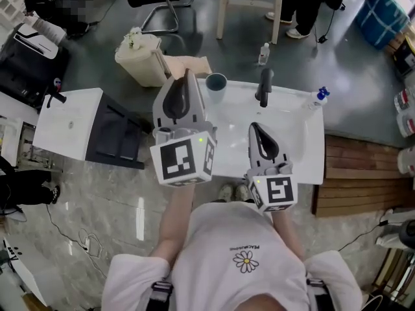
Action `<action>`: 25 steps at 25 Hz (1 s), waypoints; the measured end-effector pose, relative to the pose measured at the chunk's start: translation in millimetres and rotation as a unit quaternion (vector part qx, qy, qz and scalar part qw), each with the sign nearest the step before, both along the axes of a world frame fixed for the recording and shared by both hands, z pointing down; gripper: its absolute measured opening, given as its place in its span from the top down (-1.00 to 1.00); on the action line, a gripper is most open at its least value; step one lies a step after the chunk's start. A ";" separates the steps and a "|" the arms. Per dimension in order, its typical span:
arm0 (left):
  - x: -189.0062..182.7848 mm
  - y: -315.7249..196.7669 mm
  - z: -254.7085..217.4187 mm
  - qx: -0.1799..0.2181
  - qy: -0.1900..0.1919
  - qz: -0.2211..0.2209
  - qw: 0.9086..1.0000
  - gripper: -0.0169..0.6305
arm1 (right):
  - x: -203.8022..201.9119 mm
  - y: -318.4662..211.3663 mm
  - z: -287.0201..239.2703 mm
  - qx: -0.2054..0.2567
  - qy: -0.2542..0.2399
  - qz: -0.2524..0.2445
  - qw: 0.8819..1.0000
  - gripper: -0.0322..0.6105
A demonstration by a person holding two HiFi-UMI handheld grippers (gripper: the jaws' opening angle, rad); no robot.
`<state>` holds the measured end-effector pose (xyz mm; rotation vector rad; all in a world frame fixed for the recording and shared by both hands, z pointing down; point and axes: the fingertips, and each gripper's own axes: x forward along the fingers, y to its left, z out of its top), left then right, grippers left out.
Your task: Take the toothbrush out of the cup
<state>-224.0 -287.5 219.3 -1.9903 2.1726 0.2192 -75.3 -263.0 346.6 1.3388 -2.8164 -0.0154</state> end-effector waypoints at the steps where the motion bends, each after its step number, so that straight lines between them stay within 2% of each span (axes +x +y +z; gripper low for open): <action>1: 4.0 7.3 -1.5 0.009 -0.011 -0.003 1.000 0.83 | -0.6 0.8 -1.1 0.002 -0.001 0.000 1.000 0.86; 7: 22.2 45.9 15.0 0.067 -0.013 0.022 0.997 0.83 | -0.9 3.5 -6.9 0.018 -0.003 0.006 1.000 0.86; 10: 27.0 60.7 30.7 0.067 -0.016 0.014 0.998 0.83 | 5.3 1.6 -10.7 0.025 -0.006 0.018 1.000 0.86; 15: 29.4 68.9 49.9 0.066 0.006 0.003 0.998 0.83 | 13.7 -1.4 -15.9 0.038 -0.009 0.039 0.998 0.86; 25: 29.7 69.5 53.9 0.054 0.001 -0.005 0.999 0.83 | 18.9 4.7 -21.4 0.048 -0.010 0.048 0.998 0.86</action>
